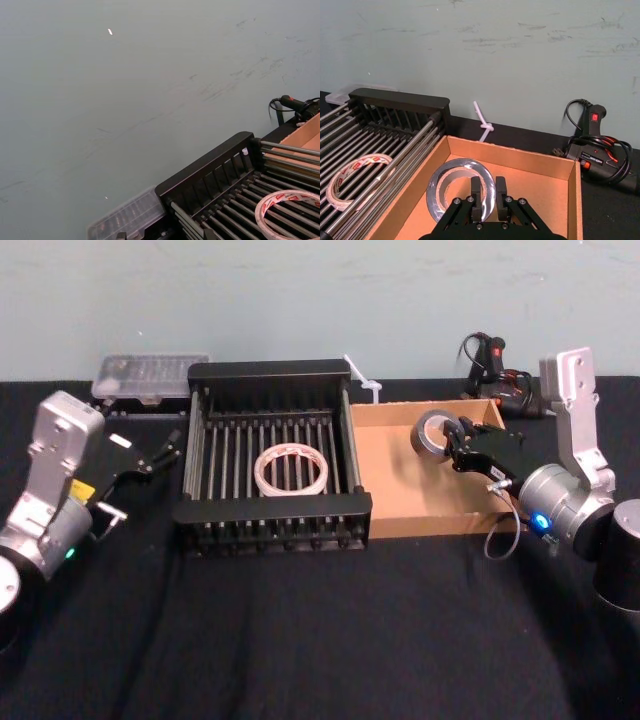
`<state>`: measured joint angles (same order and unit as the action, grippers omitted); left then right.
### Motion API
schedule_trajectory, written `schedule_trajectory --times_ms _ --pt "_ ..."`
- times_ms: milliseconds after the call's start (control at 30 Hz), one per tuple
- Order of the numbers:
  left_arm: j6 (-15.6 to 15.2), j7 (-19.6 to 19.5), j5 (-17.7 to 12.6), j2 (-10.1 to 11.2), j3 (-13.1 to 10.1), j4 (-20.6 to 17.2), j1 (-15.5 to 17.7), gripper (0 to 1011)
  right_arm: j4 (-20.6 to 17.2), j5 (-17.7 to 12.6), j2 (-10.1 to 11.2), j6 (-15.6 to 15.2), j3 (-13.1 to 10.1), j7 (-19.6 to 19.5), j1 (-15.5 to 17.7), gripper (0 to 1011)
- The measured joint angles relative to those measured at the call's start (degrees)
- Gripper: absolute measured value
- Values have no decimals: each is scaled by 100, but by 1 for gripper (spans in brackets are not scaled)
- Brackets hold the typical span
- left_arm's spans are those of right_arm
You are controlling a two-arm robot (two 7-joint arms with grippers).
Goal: Pick up the white tape and place it into the black box , Pick up the silver tape and place it into the brown box.
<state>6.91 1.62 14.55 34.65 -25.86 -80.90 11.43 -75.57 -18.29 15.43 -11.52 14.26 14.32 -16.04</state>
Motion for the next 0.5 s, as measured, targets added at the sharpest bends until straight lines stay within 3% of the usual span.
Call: schedule_trajectory --times_ms 500 --pt "0 0 0 0 0 0 0 1001 -6 40 -5 -64 -2 -22 -12 176"
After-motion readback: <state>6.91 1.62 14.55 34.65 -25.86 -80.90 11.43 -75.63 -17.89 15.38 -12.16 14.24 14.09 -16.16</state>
